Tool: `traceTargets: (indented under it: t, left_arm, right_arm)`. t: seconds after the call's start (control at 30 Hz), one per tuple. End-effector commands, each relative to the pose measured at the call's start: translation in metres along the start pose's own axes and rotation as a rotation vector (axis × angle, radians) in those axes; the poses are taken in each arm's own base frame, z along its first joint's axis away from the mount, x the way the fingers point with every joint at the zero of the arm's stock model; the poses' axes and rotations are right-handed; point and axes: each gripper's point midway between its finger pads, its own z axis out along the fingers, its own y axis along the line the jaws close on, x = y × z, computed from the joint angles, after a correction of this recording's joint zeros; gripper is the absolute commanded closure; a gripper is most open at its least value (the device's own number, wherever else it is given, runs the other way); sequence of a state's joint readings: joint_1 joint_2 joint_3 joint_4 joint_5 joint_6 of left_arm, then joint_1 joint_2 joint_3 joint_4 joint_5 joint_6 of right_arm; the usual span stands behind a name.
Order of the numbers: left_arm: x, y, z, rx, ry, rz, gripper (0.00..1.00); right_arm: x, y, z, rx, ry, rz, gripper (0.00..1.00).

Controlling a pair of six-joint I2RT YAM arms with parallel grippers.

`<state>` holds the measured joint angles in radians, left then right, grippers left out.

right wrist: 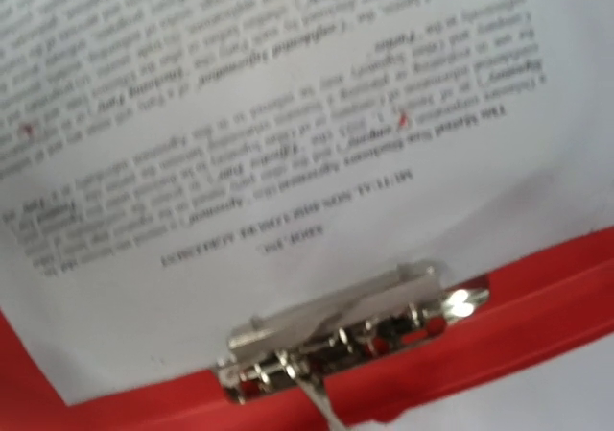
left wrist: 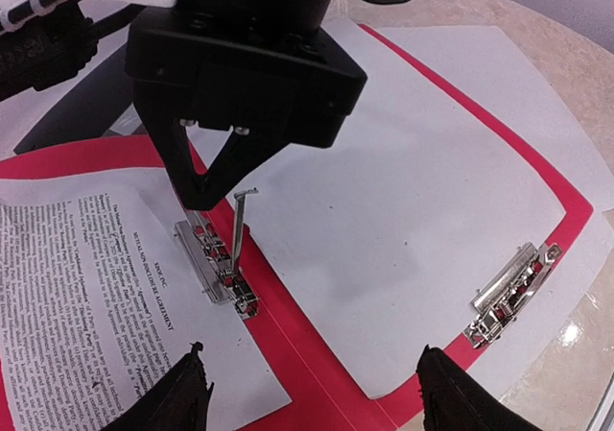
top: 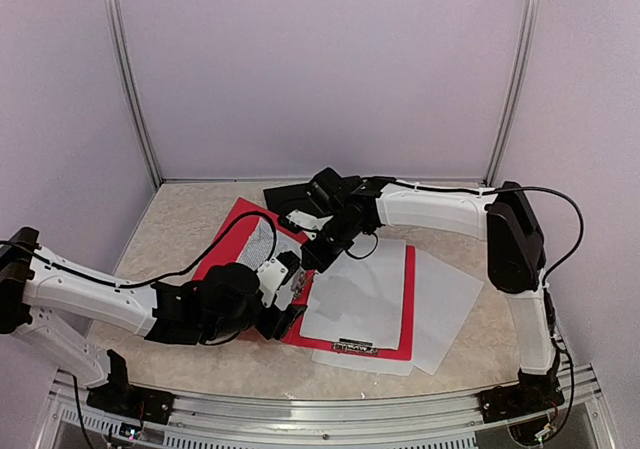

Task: Put the files into the folder
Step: Clamp the file and folder with some files.

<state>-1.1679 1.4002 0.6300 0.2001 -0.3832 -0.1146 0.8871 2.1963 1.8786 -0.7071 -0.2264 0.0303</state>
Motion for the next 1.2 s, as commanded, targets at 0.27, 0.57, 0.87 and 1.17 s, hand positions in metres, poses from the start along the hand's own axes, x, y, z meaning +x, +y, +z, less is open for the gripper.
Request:
traceTargets:
  t: [0.27, 0.57, 0.87, 1.17]
  left_arm:
    - [-0.007, 0.007, -0.009, -0.014, -0.059, -0.086, 0.25]
    - [-0.016, 0.022, -0.036, -0.026, -0.117, -0.148, 0.25]
    - [-0.017, 0.036, -0.049, -0.046, -0.136, -0.160, 0.24]
    - [-0.017, 0.044, -0.052, -0.048, -0.146, -0.180, 0.24]
  right_arm:
    - [0.015, -0.002, -0.043, 0.081, -0.043, -0.151, 0.64]
    - [0.020, 0.007, -0.026, 0.074, 0.000, -0.253, 0.55]
    - [0.023, 0.007, 0.000, 0.064, 0.062, -0.309, 0.60]
    - [0.033, 0.001, 0.012, 0.084, 0.114, -0.322, 0.70]
